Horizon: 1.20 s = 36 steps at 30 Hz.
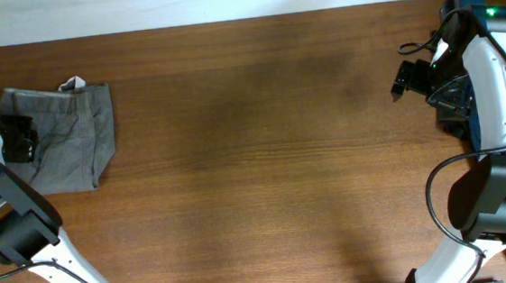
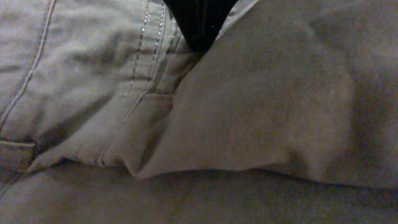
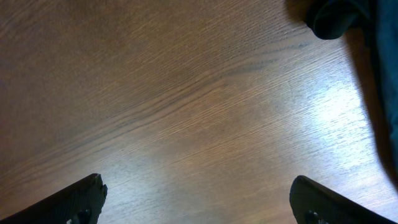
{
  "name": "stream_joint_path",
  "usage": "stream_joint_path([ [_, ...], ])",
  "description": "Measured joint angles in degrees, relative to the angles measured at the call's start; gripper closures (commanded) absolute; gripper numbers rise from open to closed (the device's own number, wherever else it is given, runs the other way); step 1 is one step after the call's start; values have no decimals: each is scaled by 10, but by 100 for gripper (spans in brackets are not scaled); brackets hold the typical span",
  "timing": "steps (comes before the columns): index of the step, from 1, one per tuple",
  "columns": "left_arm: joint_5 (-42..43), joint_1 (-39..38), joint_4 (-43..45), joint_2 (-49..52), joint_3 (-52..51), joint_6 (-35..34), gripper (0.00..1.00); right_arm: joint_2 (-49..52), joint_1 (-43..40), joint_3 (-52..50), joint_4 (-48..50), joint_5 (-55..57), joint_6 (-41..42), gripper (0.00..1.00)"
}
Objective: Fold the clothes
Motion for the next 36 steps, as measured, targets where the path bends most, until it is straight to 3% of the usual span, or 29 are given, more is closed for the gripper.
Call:
stream_joint_path([
  [3, -2, -2, -46, -21, 3, 23, 98, 0, 0, 0, 0, 0, 0, 1],
  [6, -3, -2, -82, -70, 3, 33, 88, 0, 0, 0, -1, 0, -2, 1],
  [7, -4, -2, -92, -95, 3, 37, 72, 0, 0, 0, -2, 0, -2, 1],
  [8, -4, -2, -106, -116, 6, 43, 4, 0, 0, 0, -1, 0, -2, 1],
  [13, -12, 0, -184, -167, 17, 67, 1, 0, 0, 0, -2, -4, -4, 1],
  [18, -69, 13, -329, -166, 14, 44, 0, 0, 0, 0, -1, -9, -4, 1],
  [21, -113, 29, -355, -166, -14, 6, 2, 0, 0, 0, -1, -10, -4, 1],
  [22, -122, 33, -346, -166, -29, -1, 20, 0, 0, 0, -2, -10, -4, 1],
  [23, -129, 39, -329, -166, -54, -8, 50, 0, 0, 0, -1, -11, -4, 1],
  [24, -131, 42, -314, -166, -77, -14, 87, 0, 0, 0, -2, -11, -4, 1],
  [25, -131, 44, -302, -166, -92, -18, 99, 0, 0, 0, -3, -11, -4, 1],
  [36, -101, 63, -142, -164, -270, -27, 99, 0, 0, 0, -6, -11, -6, 1],
])
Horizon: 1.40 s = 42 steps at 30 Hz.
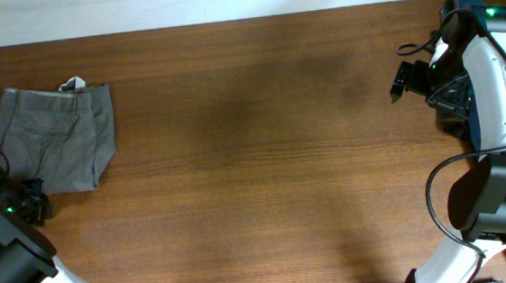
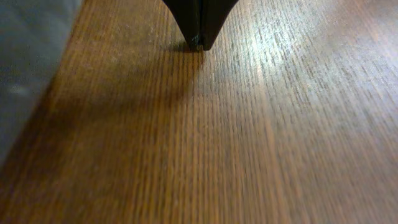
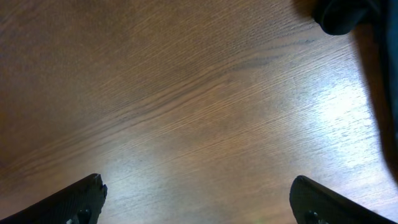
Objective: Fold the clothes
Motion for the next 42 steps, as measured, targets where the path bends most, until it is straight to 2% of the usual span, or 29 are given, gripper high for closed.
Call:
stream_joint_path([
  [14, 20, -9, 141, -14, -28, -7, 99, 0, 0, 0, 0, 0, 0, 1],
  [22, 29, -48, 196, -3, -25, -65, 99, 0, 0, 0, 0, 0, 0, 1],
  [31, 89, -94, 375, 47, -5, -163, 99, 0, 0, 0, -9, 0, 0, 1],
  [37, 104, -100, 449, 68, -1, -185, 99, 0, 0, 0, -12, 0, 0, 1],
  [42, 106, -103, 469, 80, 12, -189, 100, 0, 0, 0, -13, -6, 0, 1],
])
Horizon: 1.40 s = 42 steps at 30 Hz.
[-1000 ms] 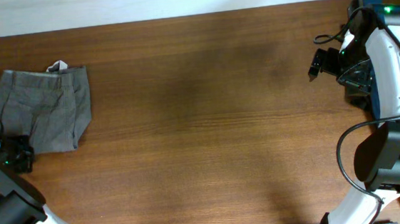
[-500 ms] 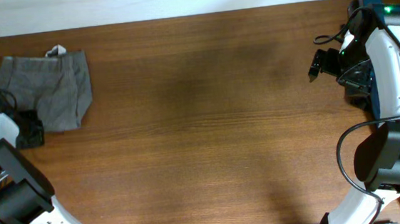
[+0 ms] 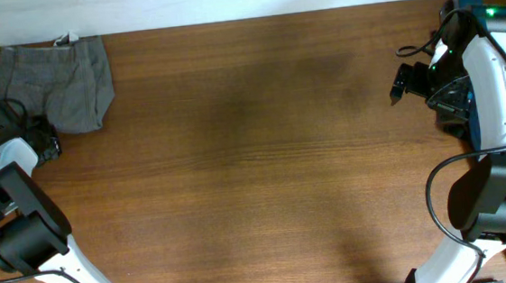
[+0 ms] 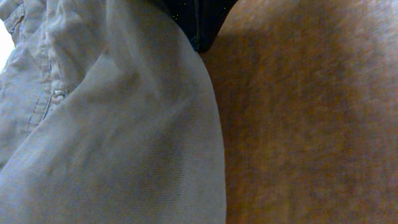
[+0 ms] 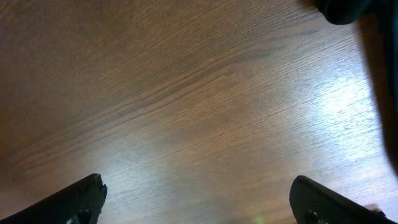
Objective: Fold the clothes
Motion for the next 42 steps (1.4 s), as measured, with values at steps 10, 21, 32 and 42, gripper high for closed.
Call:
stream_joint_path([
  [10, -24, -16, 23, 10, 9, 0, 99, 0, 0, 0, -5, -3, 0, 1],
  [21, -34, -19, 32, 12, 9, 3, 100, 0, 0, 0, -5, -3, 0, 1],
  [32, -35, -19, -129, -9, 40, 38, 99, 0, 0, 0, -4, -2, 0, 1],
  [42, -110, -34, -121, -117, 23, 103, 99, 0, 0, 0, -2, -3, -3, 1],
])
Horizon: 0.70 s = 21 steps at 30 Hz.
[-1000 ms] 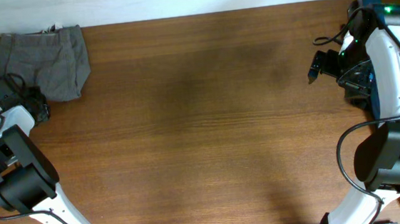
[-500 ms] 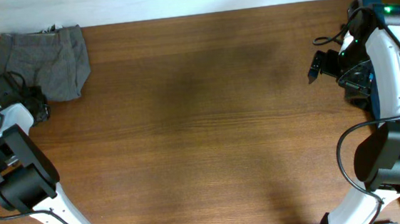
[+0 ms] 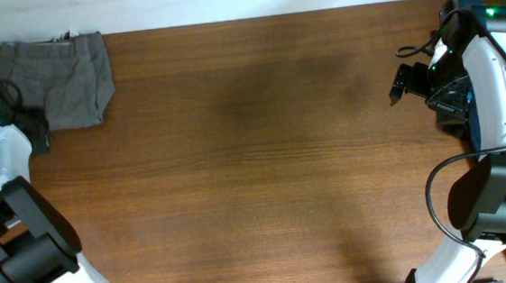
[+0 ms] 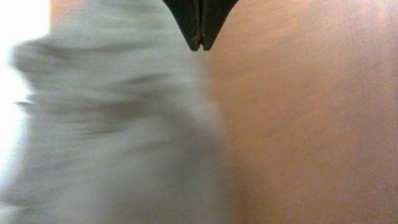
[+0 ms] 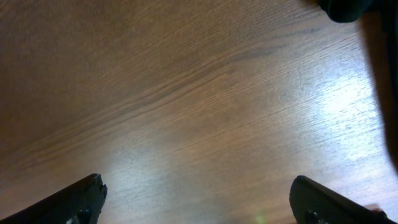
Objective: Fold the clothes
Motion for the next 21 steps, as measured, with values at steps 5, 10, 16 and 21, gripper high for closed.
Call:
stream_joint_path([
  [5, -8, -49, 159, -18, 3, 163, 99, 0, 0, 0, -1, 0, 0, 1],
  [10, -11, -99, 282, -16, 2, 365, 99, 0, 0, 0, -1, 0, 0, 1],
  [16, -15, -111, 364, 39, 2, 465, 99, 0, 0, 0, -7, 0, -3, 1],
  [21, -28, -108, 437, 123, 1, 482, 99, 0, 0, 0, -14, 0, -10, 1],
])
